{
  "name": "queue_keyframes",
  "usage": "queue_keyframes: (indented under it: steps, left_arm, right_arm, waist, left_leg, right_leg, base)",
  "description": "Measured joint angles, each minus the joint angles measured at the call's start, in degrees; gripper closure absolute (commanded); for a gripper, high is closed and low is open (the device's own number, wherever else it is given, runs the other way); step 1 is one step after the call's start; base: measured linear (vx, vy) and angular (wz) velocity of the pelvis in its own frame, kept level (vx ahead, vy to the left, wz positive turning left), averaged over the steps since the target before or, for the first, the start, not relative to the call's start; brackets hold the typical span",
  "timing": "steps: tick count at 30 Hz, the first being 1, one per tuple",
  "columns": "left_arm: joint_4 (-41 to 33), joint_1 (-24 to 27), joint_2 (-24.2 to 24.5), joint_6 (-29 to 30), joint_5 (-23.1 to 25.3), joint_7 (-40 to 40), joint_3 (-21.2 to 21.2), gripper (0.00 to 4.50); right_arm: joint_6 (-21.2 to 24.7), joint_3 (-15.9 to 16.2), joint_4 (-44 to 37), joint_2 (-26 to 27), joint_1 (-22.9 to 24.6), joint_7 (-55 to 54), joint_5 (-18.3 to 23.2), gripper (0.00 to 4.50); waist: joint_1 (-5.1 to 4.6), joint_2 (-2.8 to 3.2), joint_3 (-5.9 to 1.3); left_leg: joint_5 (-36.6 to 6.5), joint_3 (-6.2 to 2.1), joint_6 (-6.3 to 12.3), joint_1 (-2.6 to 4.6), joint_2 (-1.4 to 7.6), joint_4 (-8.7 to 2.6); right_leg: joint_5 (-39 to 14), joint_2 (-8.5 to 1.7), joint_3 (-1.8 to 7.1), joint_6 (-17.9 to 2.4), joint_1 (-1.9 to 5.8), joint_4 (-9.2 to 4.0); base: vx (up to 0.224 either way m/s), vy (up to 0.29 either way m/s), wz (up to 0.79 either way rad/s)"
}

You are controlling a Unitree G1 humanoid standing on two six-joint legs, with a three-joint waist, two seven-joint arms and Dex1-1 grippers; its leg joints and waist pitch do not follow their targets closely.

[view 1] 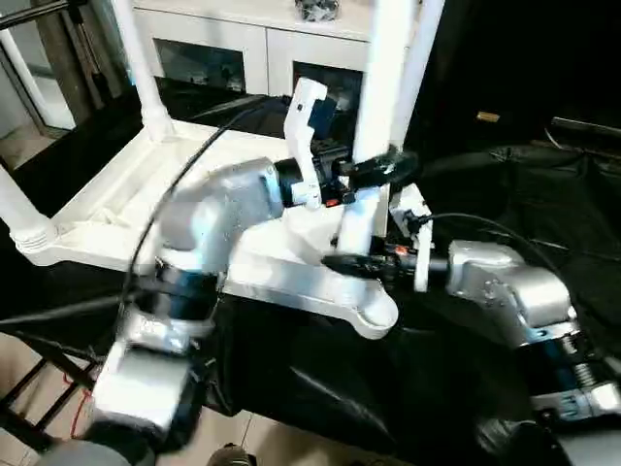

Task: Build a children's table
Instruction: Pick table leg, then insert table leg to table base

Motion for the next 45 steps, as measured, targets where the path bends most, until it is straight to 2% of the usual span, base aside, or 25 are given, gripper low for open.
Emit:
queue_keyframes:
  steps: [2,3,5,8,11,14,16,19,20,22,25,28,29,34,38,39,42,43,45]
  left_arm:
    - [-0.9,0.6,-1.2,-1.6,-0.2,0.8,1.6,1.52]
    - [-2.6,1.5,-2.0,-3.4,-0.4,1.5,3.5,1.52]
    - [-4.6,2.5,-2.2,-5.5,-0.6,1.7,4.5,1.52]
    - [-6.7,4.8,-0.2,-6.1,-2.5,-1.3,4.5,1.52]
    - [-8.5,8.9,7.7,-5.7,-1.7,-8.7,0.7,1.52]
    - [-7.8,11.4,11.3,-6.9,1.8,-13.2,-2.8,1.52]
    - [-6.0,11.5,14.3,-10.6,6.8,-17.4,-8.4,1.52]
    - [1.6,11.6,16.5,-17.3,14.7,-20.8,-15.2,1.52]
    - [3.6,11.6,16.8,-18.4,16.1,-21.5,-16.4,1.52]
    - [6.2,11.5,17.1,-20.3,17.7,-23.6,-18.5,1.88]
    - [9.6,10.3,18.3,-22.2,19.6,-27.3,-21.8,1.9]
    - [14.1,9.4,19.0,-25.6,22.8,-28.3,-23.5,2.3]
    - [16.4,8.7,18.8,-27.3,24.1,-28.4,-24.1,2.3]
    - [24.9,6.3,18.5,-32.2,28.1,-29.2,-25.6,2.71]
    - [29.3,4.2,18.5,-34.7,29.1,-28.7,-25.5,2.94]
    - [30.4,3.7,18.4,-35.4,29.3,-28.9,-25.6,3.14]
    - [33.6,3.5,17.9,-37.4,30.3,-29.5,-25.6,3.15]
    - [34.1,3.5,17.9,-37.7,30.3,-29.6,-25.4,3.5]
    - [34.8,3.2,17.9,-37.8,30.4,-30.4,-25.3,3.57]
  right_arm:
    - [-1.2,-0.9,0.2,1.0,0.0,-1.7,0.0,2.59]
    - [-2.3,-2.6,0.9,2.5,0.0,-3.9,0.1,2.59]
    - [-3.8,-4.9,2.4,3.9,0.0,-7.6,0.1,2.59]
    - [-5.1,-8.9,5.1,5.5,0.1,-15.8,-0.4,2.6]
    - [-8.1,-10.4,5.9,5.7,0.8,-21.0,-2.5,2.6]
    - [-8.7,-12.1,6.0,5.3,1.6,-22.5,-2.8,2.6]
    - [-8.8,-12.1,4.1,5.3,3.2,-22.5,-3.1,2.6]
    - [-8.8,-12.0,2.0,4.5,5.5,-22.7,-3.7,2.6]
    - [-8.8,-12.0,1.9,4.4,5.7,-22.9,-3.8,2.6]
    - [-8.8,-12.0,1.7,4.1,6.0,-23.2,-3.9,2.6]
    - [-8.8,-11.7,0.3,3.1,6.5,-23.5,-4.5,2.6]
    - [-8.7,-11.5,-1.1,2.3,7.8,-23.7,-5.0,2.6]
    - [-8.6,-11.5,-1.3,2.2,8.1,-23.7,-5.3,2.6]
    - [-8.6,-11.3,-2.4,1.9,8.5,-23.9,-5.9,2.6]
    - [-8.6,-11.2,-2.7,1.9,9.0,-24.3,-6.3,2.6]
    - [-8.6,-11.1,-2.7,1.9,9.1,-24.3,-6.3,2.6]
    - [-8.6,-10.6,-2.7,1.9,9.5,-24.3,-6.5,2.6]
    - [-8.6,-10.5,-2.7,1.9,9.7,-24.3,-6.5,2.6]
    - [-8.6,-10.4,-2.7,1.9,9.7,-24.3,-6.6,2.6]
  waist:
    - [-0.09,0.02,-0.01]
    - [-0.14,0.03,-0.01]
    - [-0.17,0.06,-0.03]
    - [-0.27,0.23,-0.06]
    - [-0.61,0.37,-0.12]
    - [-0.79,0.39,-0.08]
    - [-0.79,0.45,-0.1]
    - [-1.11,0.79,-0.08]
    - [-1.36,0.84,-0.05]
    - [-1.67,0.89,-0.06]
    - [-2.04,1.38,-0.21]
    - [-2.22,1.78,-0.38]
    - [-2.28,1.86,-0.36]
    - [-2.55,2.05,-0.36]
    - [-2.81,2.16,-0.35]
    - [-2.88,2.16,-0.35]
    - [-2.98,2.22,-0.36]
    - [-2.99,2.22,-0.36]
    - [-3.01,2.25,-0.35]
  left_leg:
    - [0.0,0.0,0.0,0.03,0.0,-0.01]
    - [0.0,-0.01,0.0,0.04,0.02,0.0]
    - [0.0,0.0,-0.01,0.1,0.01,-0.02]
    - [0.0,0.02,-0.02,0.17,0.0,-0.03]
    - [0.0,0.01,-0.05,0.27,0.0,-0.12]
    - [0.0,0.02,-0.05,0.2,0.0,-0.12]
    - [0.0,0.03,-0.05,0.29,-0.01,-0.14]
    - [0.0,0.04,-0.05,0.35,-0.07,-0.15]
    - [0.0,0.06,-0.05,0.32,-0.08,-0.15]
    - [0.0,0.06,-0.05,0.36,-0.07,-0.16]
    - [0.0,0.08,-0.05,0.43,-0.08,-0.18]
    - [0.0,0.08,-0.05,0.48,-0.09,-0.24]
    - [0.0,0.08,-0.05,0.47,-0.09,-0.24]
    - [0.0,0.07,-0.05,0.46,-0.09,-0.22]
    - [0.0,0.07,-0.05,0.46,-0.1,-0.22]
    - [0.0,0.07,-0.05,0.45,-0.1,-0.22]
    - [0.0,0.07,-0.05,0.44,-0.1,-0.22]
    - [0.0,0.07,-0.05,0.44,-0.1,-0.22]
    - [0.0,0.07,-0.05,0.46,-0.1,-0.22]
  right_leg:
    - [0.0,0.0,0.01,0.0,0.02,0.01]
    - [0.0,0.0,0.01,0.0,0.02,0.01]
    - [0.0,0.0,0.01,0.0,0.05,0.01]
    - [0.0,0.02,0.04,0.0,0.06,0.03]
    - [0.0,0.05,0.06,0.0,0.06,0.07]
    - [0.0,0.04,0.06,0.0,0.05,0.04]
    - [0.0,0.04,0.09,0.0,0.14,-0.01]
    - [0.0,0.03,0.2,0.2,0.23,-0.11]
    - [0.1,0.03,0.25,0.2,0.19,-0.11]
    - [0.1,0.04,0.25,0.2,0.18,-0.1]
    - [0.1,0.05,0.3,0.2,0.19,-0.1]
    - [0.1,0.05,0.29,0.2,0.23,-0.1]
    - [0.1,0.05,0.29,0.3,0.22,-0.11]
    - [0.2,0.05,0.29,0.3,0.22,-0.11]
    - [0.2,0.05,0.29,0.2,0.23,-0.11]
    - [0.2,0.05,0.29,0.2,0.23,-0.12]
    - [0.2,0.05,0.29,0.2,0.23,-0.14]
    - [0.2,0.05,0.28,0.2,0.23,-0.14]
    - [0.2,0.04,0.29,0.2,0.24,-0.14]
  base:
    - [0.0,0.0,0.0]
    - [0.0,0.0,0.0]
    - [0.0,0.0,0.0]
    - [0.0,0.0,0.0]
    - [0.0,0.0,0.0]
    - [0.0,0.0,0.0]
    - [0.0,0.0,0.0]
    - [0.0,0.0,0.0]
    - [0.0,0.0,0.0]
    - [0.0,0.0,0.0]
    - [0.0,0.0,0.0]
    - [0.0,0.0,0.0]
    - [0.0,0.0,0.0]
    - [0.0,0.0,0.0]
    - [0.0,0.0,0.0]
    - [0.0,0.0,0.0]
    - [0.0,0.0,0.0]
    - [0.0,0.0,0.0]
    - [0.0,0.0,0.0]
